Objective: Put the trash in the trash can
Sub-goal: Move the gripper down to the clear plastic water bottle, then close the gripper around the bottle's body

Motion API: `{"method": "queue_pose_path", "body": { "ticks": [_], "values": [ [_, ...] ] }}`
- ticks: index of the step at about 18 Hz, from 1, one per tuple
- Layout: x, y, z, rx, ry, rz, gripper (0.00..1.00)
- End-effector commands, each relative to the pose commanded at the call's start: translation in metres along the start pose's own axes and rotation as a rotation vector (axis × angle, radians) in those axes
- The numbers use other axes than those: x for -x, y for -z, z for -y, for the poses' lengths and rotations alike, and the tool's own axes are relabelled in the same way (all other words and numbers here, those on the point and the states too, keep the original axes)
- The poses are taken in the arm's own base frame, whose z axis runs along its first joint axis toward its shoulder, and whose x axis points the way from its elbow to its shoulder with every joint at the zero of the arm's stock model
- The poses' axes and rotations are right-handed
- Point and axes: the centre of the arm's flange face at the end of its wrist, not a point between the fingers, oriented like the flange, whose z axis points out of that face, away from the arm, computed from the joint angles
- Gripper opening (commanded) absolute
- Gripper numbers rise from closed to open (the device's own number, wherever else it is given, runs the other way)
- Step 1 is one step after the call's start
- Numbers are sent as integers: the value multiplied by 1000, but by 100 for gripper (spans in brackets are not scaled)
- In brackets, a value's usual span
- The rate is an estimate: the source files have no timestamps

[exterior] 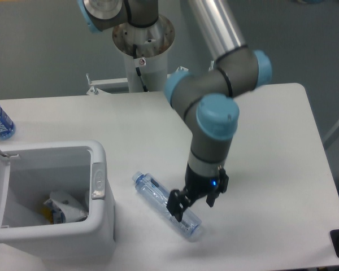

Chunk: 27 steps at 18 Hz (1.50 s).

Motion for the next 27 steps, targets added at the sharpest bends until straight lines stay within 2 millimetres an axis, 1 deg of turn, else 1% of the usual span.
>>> {"method": "queue_pose_path", "body": {
  "ticks": [1,4,7,8,10,13,17,19,22,23,25,27],
  "values": [
    [2,-9,-2,13,2,7,100],
    [-10,-39,-9,42,-26,75,100],
    [-12,-49,-12,56,-24,83,100],
    [-11,-54,-13,62,-23,84,100],
    [-15,-68,-17,77,-36,105,100],
    [-23,-74,-21,65,-55,119,100],
    [-23,-77,-23,67,-50,129,99],
    [-23,-72,-22,58,-52,147,85],
    [-22,-72,-22,57,-51,150,62],
    [-21,-72,-22,57,-49,152,59],
    [-22,-72,-22,57,-52,152,58],
    [-22,-71,-22,55,-53,153,51]
  ]
}}
